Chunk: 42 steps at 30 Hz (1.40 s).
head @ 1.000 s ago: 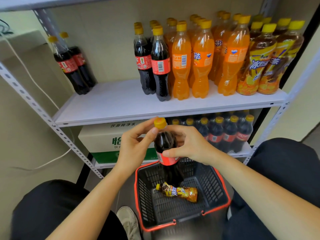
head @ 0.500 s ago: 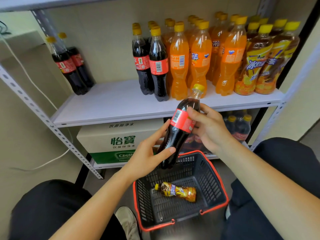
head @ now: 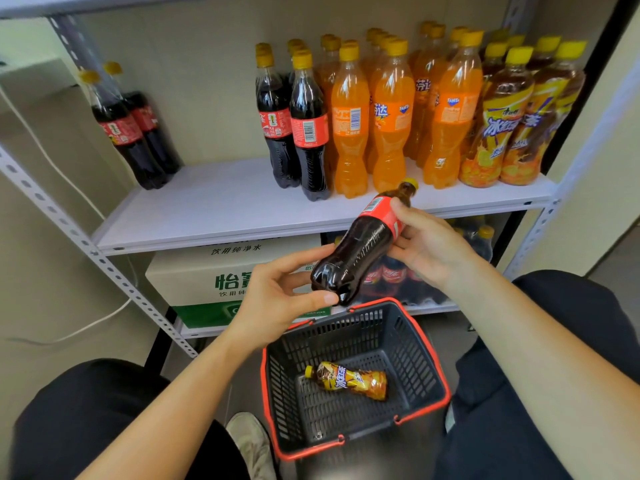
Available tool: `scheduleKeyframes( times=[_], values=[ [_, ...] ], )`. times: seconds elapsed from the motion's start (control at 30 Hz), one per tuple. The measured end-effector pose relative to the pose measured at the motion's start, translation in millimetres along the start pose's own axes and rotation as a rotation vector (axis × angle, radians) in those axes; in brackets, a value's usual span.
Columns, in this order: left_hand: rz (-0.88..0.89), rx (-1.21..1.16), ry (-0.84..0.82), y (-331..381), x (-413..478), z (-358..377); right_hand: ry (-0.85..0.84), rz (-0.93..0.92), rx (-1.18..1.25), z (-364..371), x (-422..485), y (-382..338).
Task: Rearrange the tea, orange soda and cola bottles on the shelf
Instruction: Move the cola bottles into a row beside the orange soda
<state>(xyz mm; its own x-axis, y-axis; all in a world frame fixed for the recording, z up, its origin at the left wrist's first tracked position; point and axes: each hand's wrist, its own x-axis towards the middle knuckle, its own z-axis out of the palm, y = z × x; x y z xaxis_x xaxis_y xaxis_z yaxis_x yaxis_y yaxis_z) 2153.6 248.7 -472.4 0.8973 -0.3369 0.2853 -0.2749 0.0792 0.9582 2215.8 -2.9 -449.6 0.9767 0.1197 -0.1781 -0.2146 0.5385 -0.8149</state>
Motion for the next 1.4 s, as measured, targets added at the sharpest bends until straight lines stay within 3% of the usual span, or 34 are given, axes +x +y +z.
scheduleKeyframes(
  times=[0.3,0.63,0.87,1.03,1.4],
  values=[
    [-0.161,-0.152,-0.134,3,1,-17,-0.022,0.023,-0.021,-3,4,3],
    [-0.085,0.242,-0.059,2,-4,-7,0.001,-0.032,-0.140,-2,3,10],
    [-0.154,0.426,-0.048,-3,-6,0,0.012,-0.148,-0.211,7,-3,14],
    [-0.208,0.544,-0.007,-10,-2,8,-0.067,-0.263,-0.308,18,-8,23],
    [-0.183,0.681,0.001,-22,1,-6,-0.209,-0.461,-0.760,28,-21,22]
  ],
)
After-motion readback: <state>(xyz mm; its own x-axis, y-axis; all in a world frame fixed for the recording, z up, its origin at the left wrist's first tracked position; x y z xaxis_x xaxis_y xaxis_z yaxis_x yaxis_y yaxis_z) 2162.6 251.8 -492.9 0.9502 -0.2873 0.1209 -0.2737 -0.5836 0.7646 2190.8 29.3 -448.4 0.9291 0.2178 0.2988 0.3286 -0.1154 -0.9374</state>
